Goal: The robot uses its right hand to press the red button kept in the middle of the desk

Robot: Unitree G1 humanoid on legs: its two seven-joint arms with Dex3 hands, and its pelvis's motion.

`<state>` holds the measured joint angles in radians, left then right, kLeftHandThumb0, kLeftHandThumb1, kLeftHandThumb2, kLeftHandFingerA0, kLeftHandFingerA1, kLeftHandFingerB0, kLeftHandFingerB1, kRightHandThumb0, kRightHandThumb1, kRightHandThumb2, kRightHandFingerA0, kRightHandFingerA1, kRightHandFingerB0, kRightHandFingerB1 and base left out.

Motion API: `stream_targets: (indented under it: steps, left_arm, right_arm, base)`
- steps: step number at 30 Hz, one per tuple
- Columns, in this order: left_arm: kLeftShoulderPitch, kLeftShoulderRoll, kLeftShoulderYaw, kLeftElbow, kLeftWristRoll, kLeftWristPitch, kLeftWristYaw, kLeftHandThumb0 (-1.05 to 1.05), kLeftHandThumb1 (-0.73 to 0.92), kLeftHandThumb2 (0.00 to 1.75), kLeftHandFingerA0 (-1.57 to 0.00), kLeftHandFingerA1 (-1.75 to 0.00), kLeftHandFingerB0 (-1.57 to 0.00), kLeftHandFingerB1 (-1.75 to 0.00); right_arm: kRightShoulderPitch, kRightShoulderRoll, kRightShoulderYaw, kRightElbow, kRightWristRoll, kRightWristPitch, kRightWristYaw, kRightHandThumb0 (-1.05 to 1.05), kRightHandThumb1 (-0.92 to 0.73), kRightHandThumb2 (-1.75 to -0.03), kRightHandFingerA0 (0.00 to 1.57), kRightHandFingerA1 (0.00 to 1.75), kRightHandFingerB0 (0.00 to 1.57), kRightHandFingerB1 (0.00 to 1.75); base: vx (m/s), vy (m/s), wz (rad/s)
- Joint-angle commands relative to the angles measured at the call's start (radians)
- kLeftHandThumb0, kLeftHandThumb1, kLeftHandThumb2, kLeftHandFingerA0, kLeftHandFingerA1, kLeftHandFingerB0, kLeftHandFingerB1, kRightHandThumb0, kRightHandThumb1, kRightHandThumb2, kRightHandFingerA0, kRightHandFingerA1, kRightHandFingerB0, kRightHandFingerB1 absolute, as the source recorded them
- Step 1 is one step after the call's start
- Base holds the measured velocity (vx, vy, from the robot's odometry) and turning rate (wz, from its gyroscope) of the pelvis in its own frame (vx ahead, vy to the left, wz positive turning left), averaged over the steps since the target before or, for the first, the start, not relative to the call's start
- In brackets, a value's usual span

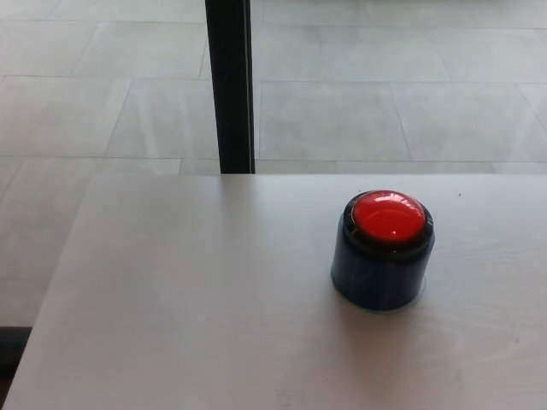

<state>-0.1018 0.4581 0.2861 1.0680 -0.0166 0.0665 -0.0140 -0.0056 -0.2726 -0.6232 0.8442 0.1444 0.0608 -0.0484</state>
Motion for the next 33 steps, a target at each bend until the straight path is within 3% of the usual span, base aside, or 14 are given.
stream_targets:
  steps: [1, 3, 4, 6, 8, 9, 11, 13, 14, 18, 22, 24, 29, 33]
  left_arm:
    - [-0.08, 0.103, 0.186, 0.11, -0.165, 0.031, 0.0, -0.75, 0.92, 1.3, -0.47, -0.93, -0.22, -0.74]
    - [-0.079, 0.104, 0.189, 0.125, -0.153, 0.015, -0.005, -0.73, 0.92, 1.2, -0.37, -1.1, -0.17, -0.81]
    - [-0.081, 0.105, 0.187, 0.129, -0.145, 0.014, -0.005, -0.74, 0.92, 1.3, -0.5, -0.93, -0.27, -0.76]
    - [-0.086, 0.107, 0.188, 0.134, -0.135, 0.017, -0.002, -0.75, 0.92, 1.29, -0.52, -0.95, -0.28, -0.77]
    - [-0.094, 0.107, 0.194, 0.142, -0.13, 0.019, 0.005, -0.74, 0.92, 1.29, -0.5, -0.94, -0.25, -0.75]
    - [-0.092, 0.11, 0.198, 0.136, -0.13, 0.022, 0.004, -0.73, 0.92, 1.31, -0.5, -0.93, -0.24, -0.75]
    - [-0.092, 0.111, 0.21, 0.143, -0.135, 0.014, -0.009, -0.74, 0.92, 1.31, -0.48, -0.93, -0.25, -0.75]
    - [-0.097, 0.114, 0.206, 0.148, -0.125, 0.018, -0.002, -0.74, 0.92, 1.31, -0.49, -0.93, -0.26, -0.75]
    - [-0.095, 0.117, 0.198, 0.155, -0.116, 0.007, -0.01, -0.74, 0.92, 1.31, -0.53, -0.96, -0.29, -0.77]
    - [-0.093, 0.12, 0.201, 0.169, -0.117, -0.001, -0.01, -0.75, 0.92, 1.26, -0.54, -0.97, -0.29, -0.77]
    - [-0.097, 0.125, 0.188, 0.176, -0.107, -0.002, -0.015, -0.73, 0.92, 1.2, -0.43, -1.17, -0.24, -0.86]
    - [-0.095, 0.127, 0.195, 0.178, -0.115, -0.007, -0.021, -0.75, 0.92, 1.26, -0.56, -1.0, -0.36, -0.82]
    - [-0.101, 0.126, 0.198, 0.178, -0.12, 0.004, -0.019, -0.75, 0.92, 1.27, -0.52, -0.97, -0.33, -0.79]
    - [-0.108, 0.125, 0.194, 0.186, -0.119, -0.004, -0.001, -0.76, 0.92, 1.26, -0.57, -1.01, -0.39, -0.84]
  right_arm:
    - [-0.115, -0.11, -0.371, -0.057, 0.336, 0.096, -0.262, -0.57, -0.62, -1.12, 0.91, 1.65, 0.51, 1.07]
    - [-0.168, -0.172, -0.414, -0.043, 0.339, 0.131, -0.289, -0.78, -0.47, -1.08, 1.35, 1.55, 0.63, 1.08]
    - [-0.202, -0.199, -0.431, -0.079, 0.34, 0.165, -0.317, -0.75, -0.64, -0.85, 0.99, 1.75, 0.0, 1.1]
    - [-0.253, -0.25, -0.446, -0.086, 0.33, 0.178, -0.301, -0.79, -0.54, -1.12, 0.95, 1.35, 0.0, 0.51]
    - [-0.297, -0.284, -0.466, -0.087, 0.337, 0.176, -0.277, -0.76, -0.68, -0.9, 0.75, 1.75, 0.0, 0.23]
    - [-0.319, -0.29, -0.476, -0.099, 0.352, 0.164, -0.248, -0.73, -0.66, -0.84, 0.22, 1.66, 0.0, 0.24]
    - [-0.419, -0.341, -0.46, -0.15, 0.351, 0.19, -0.236, -0.61, -0.6, -0.94, 0.14, 1.33, 0.0, 0.68]
    - [-0.452, -0.37, -0.429, -0.16, 0.325, 0.186, -0.185, -0.58, -0.56, -1.01, 0.2, 1.31, 0.0, 0.66]
    - [-0.473, -0.388, -0.404, -0.168, 0.302, 0.196, -0.189, -0.55, -0.42, -1.11, 0.8, 1.46, 0.0, 0.72]
    - [-0.657, -0.417, -0.311, -0.257, 0.266, 0.215, -0.223, -0.42, 0.09, -1.62, 0.88, 0.89, 0.3, 0.85]
    - [-0.74, -0.414, -0.249, -0.337, 0.255, 0.248, -0.228, -0.48, 0.04, -1.34, 1.2, 0.71, 0.77, 0.74]
    - [-0.84, -0.421, -0.156, -0.363, 0.224, 0.298, -0.225, -0.23, -0.16, -1.24, 1.03, 0.81, 1.1, 0.72]
    - [-0.97, -0.372, -0.03, -0.355, 0.225, 0.289, -0.169, -0.18, -0.72, -1.05, 1.02, 1.75, 0.79, 1.47]
    - [-1.104, -0.292, 0.051, -0.278, 0.25, 0.262, -0.106, -0.03, -0.54, -1.28, 0.94, 1.75, 0.8, 1.4]
  base:
    - [0.0, 0.0, 0.0]
    - [0.0, 0.0, 0.0]
    - [0.0, 0.0, 0.0]
    - [0.0, 0.0, 0.0]
    - [0.0, 0.0, 0.0]
    - [0.0, 0.0, 0.0]
    - [0.0, 0.0, 0.0]
    - [0.0, 0.0, 0.0]
    - [0.0, 0.0, 0.0]
    - [0.0, 0.0, 0.0]
    - [0.0, 0.0, 0.0]
    - [0.0, 0.0, 0.0]
    - [0.0, 0.0, 0.0]
    - [0.0, 0.0, 0.0]
